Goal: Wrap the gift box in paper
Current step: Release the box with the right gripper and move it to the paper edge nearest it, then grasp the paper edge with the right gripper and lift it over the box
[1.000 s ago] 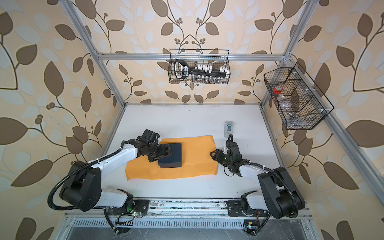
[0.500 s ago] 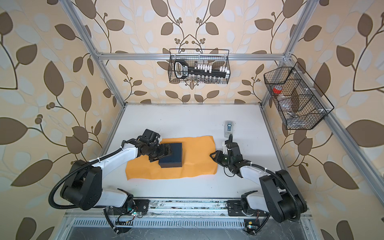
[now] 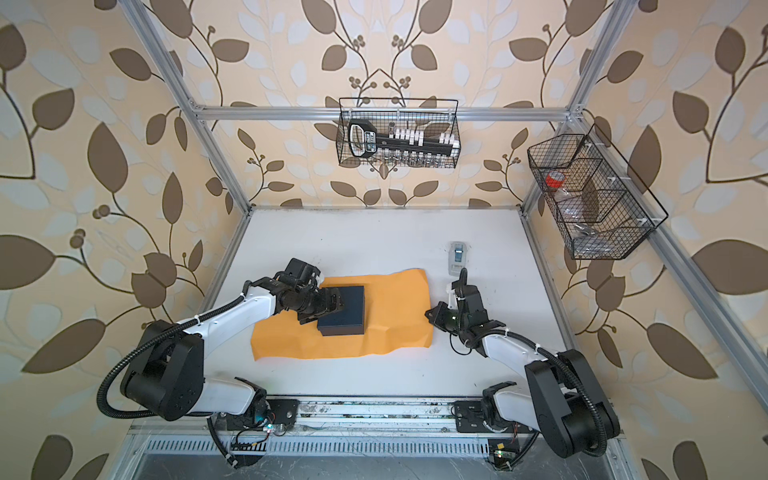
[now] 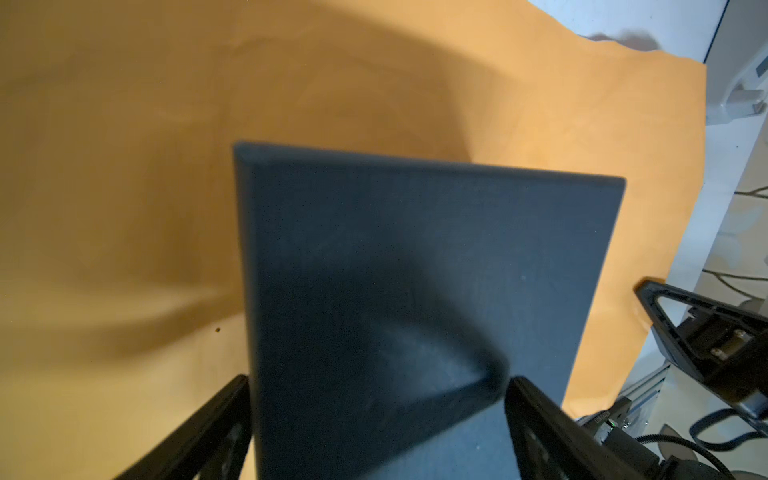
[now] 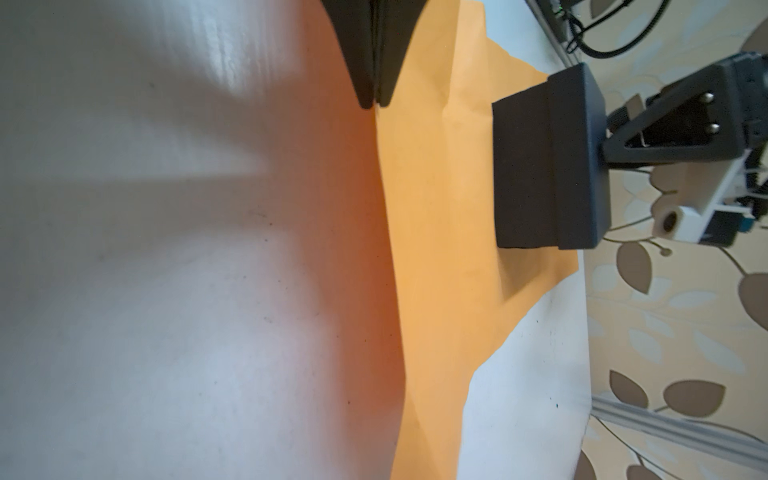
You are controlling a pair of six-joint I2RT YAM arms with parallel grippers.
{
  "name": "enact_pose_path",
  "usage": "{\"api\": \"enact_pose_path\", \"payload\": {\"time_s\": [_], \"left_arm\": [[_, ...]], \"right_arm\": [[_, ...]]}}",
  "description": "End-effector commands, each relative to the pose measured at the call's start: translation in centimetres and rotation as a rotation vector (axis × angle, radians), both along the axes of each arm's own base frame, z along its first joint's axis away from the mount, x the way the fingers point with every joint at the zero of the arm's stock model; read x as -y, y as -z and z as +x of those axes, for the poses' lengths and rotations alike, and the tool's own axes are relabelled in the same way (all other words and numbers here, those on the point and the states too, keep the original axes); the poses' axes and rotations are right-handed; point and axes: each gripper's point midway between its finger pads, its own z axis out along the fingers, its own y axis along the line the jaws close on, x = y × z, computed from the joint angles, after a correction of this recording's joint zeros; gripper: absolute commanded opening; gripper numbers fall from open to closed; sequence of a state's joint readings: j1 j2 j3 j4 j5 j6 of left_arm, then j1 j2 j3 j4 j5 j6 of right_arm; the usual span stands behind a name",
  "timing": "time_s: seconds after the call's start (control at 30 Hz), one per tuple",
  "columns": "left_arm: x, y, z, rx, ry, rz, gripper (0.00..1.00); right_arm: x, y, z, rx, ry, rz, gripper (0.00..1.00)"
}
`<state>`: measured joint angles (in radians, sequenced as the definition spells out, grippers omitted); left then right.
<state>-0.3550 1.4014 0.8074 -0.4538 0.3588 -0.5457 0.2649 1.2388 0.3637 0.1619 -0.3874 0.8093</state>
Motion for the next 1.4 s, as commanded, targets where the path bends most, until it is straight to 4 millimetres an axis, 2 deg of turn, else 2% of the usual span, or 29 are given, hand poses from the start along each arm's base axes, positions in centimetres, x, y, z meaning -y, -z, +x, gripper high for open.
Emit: {"api": "enact_pose_path", "payload": {"time_s": [0.0,0.27,0.33,0.37,0.47,0.73,0.9,1.0,1.1,1.37], "left_arm": [[0.6,-1.2,0.5,0.033,0.039,-0.006,0.93],[1.9,-1.6,0.9,0.036,0.084,-0.058,0.9],[2.5,-2.0,1.2,0.048,0.091,-0.09,0.9],[2.7,-1.2,1.2,0.022,0.091,-0.091,0.9],[3.7,-1.5,1.3,0.021,0.101,-0.115,0.9],[8.3,-1.8,1.7,0.028,0.153,-0.153,0.89],[11.2,-1.5,1.8,0.022,0.189,-0.174,0.86],[12.8,-1.2,1.6,0.014,0.213,-0.179,0.85],[13.5,-1.1,1.5,0.012,0.215,-0.189,0.85],[12.8,-1.1,1.2,0.019,0.2,-0.172,0.86]], "right_arm": [[-0.6,-2.3,0.7,0.042,-0.02,0.039,0.0],[-1.0,-6.2,1.1,0.112,-0.045,0.126,0.0],[-0.6,-7.3,1.1,0.131,-0.038,0.131,0.0],[-0.3,-7.6,1.1,0.134,-0.033,0.132,0.0],[0.6,-8.3,1.2,0.145,-0.015,0.138,0.0],[2.9,-9.9,1.1,0.171,0.012,0.145,0.0],[2.6,-12.1,1.2,0.208,-0.007,0.165,0.0],[1.5,-13.2,1.4,0.227,-0.033,0.198,0.0],[-0.7,-13.9,1.3,0.241,-0.079,0.205,0.0],[-9.2,-13.9,0.8,0.233,-0.241,0.218,0.0]]}}
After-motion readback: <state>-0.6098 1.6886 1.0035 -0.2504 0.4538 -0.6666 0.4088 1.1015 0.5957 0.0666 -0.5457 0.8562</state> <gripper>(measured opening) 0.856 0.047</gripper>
